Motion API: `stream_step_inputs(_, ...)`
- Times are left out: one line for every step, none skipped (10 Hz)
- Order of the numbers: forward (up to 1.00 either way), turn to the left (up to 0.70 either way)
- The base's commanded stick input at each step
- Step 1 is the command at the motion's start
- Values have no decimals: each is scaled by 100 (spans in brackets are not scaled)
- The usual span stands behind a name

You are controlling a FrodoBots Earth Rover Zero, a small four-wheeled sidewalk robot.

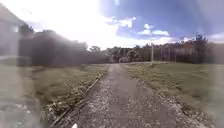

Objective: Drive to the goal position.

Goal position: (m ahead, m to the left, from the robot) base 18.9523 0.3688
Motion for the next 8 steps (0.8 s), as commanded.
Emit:
stream_step_inputs(100, 0)
stream_step_inputs(100, 0)
stream_step_inputs(100, 0)
stream_step_inputs(100, 0)
stream_step_inputs(100, 11)
stream_step_inputs(100, 20)
stream_step_inputs(100, 0)
stream_step_inputs(100, 0)
